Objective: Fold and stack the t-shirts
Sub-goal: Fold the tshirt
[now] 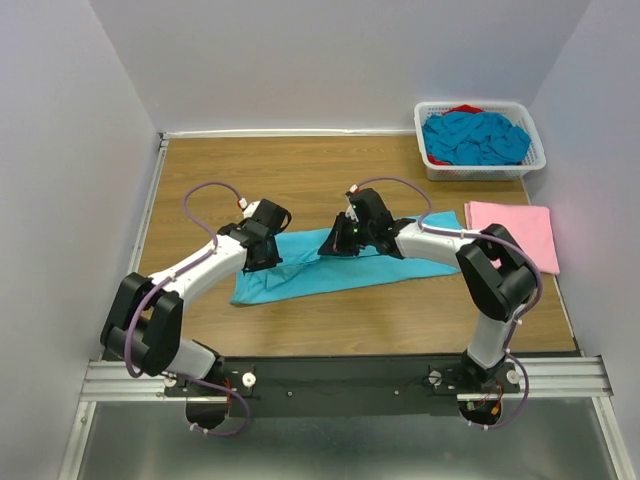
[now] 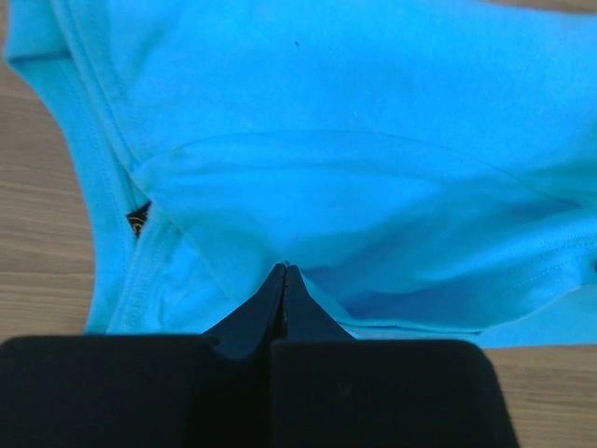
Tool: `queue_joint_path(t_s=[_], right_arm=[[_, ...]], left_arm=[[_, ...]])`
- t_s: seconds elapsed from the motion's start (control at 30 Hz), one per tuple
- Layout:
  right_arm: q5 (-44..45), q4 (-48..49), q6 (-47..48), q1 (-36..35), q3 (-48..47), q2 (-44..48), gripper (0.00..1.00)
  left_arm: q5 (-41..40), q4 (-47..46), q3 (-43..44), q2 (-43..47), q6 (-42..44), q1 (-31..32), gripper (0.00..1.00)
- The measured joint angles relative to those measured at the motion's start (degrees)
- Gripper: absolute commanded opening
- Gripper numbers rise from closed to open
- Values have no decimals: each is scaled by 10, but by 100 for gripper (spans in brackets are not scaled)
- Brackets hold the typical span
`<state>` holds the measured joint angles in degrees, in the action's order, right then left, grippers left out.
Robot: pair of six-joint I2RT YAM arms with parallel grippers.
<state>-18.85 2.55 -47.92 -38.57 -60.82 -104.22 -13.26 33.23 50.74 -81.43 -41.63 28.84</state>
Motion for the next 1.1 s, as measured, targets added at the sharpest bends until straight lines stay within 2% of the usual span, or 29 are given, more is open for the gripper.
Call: queue_joint_path(t_s=[0.3,0.57,0.77,1.1], right_arm=[[3,-52,5,0,-19,-35,13],[3,-76,17,0,-47,-42,18],[3,-88,26,0,-83,-57,28],[13,-97,51,0,-116,-62,38]], left_arm=[[-45,19,21,-6,4,-7,0],[-60,22,21,-11,5,-10,0],[-74,22,21,-16,5,-13,0],[-82,20,21,-23,6,-25,0]])
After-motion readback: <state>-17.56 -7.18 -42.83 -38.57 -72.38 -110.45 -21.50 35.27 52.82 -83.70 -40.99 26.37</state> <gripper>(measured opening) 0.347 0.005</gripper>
